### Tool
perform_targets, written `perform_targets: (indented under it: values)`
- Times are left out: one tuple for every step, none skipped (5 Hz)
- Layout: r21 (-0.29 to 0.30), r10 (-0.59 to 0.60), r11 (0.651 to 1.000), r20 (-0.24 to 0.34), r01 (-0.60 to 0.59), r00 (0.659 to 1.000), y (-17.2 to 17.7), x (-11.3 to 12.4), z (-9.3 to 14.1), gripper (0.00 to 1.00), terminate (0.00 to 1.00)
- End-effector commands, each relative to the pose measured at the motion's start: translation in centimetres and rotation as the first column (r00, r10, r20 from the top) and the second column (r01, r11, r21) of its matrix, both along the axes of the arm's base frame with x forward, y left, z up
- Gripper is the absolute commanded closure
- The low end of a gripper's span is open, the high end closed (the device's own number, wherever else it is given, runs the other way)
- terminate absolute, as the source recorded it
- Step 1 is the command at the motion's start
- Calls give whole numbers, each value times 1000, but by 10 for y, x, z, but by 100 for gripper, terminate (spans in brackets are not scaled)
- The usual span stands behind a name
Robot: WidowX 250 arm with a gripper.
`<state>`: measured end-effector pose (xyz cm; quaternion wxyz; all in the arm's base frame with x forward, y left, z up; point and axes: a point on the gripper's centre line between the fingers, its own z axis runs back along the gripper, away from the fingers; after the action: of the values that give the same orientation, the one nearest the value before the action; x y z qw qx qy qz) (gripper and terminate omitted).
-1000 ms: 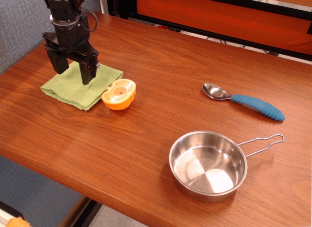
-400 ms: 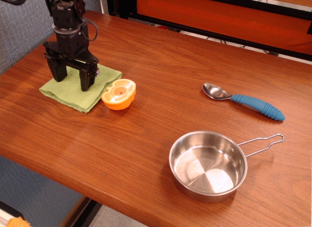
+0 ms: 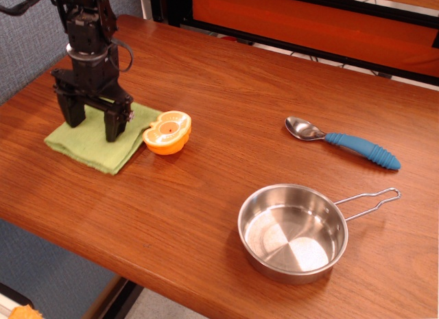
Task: Bring the green cloth to the front edge of the table
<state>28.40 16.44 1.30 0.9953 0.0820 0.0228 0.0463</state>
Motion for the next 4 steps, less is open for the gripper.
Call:
perform_targets:
  values:
    - [66, 88, 994, -32, -86, 996, -2, -35, 11, 0, 0]
    - [102, 161, 983, -91, -152, 983, -2, -55, 7, 0, 0]
    - [110, 183, 979, -103, -172, 978, -8, -71, 7, 0, 0]
    - [108, 124, 988, -101, -113, 987, -28, -74, 6, 0, 0]
